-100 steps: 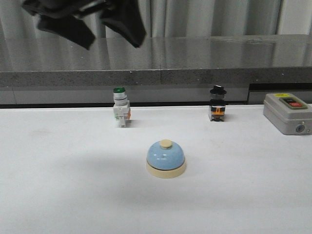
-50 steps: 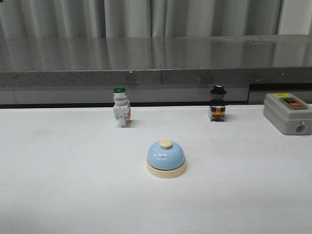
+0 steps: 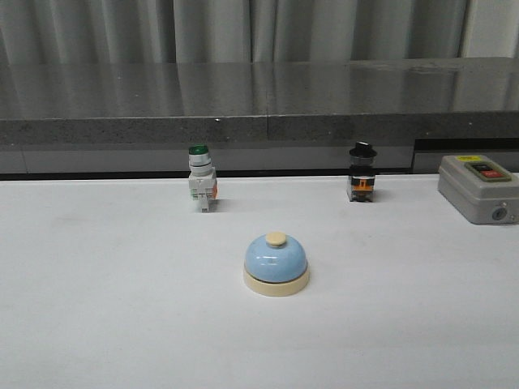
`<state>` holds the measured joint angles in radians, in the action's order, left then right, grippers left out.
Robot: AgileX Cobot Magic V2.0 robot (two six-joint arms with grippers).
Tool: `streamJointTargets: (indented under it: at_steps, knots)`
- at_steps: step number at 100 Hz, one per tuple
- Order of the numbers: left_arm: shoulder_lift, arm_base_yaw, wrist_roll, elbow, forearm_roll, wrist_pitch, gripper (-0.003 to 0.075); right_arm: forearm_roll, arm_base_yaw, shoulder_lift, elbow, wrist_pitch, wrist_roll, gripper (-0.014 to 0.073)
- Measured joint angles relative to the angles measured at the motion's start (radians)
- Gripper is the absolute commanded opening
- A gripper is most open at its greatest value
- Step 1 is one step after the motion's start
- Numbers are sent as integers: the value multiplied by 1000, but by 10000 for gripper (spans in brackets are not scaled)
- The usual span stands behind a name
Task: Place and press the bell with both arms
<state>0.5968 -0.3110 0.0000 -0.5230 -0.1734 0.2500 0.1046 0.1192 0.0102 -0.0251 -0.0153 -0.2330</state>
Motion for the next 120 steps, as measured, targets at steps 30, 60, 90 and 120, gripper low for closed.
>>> streamJointTargets:
  at_steps: [30,60,90,120]
  knots:
    - [0,0,0,2,0,-23,-20,0,0,0,0,0,0,-60]
    - [0,0,0,2,0,-23,-20,0,0,0,0,0,0,-60]
    - [0,1,0,2,0,-37,-20,0,0,0,0,0,0,-60]
    - [-28,3,0,51,107,-127,-20,0,0,0,0,0,0,-60]
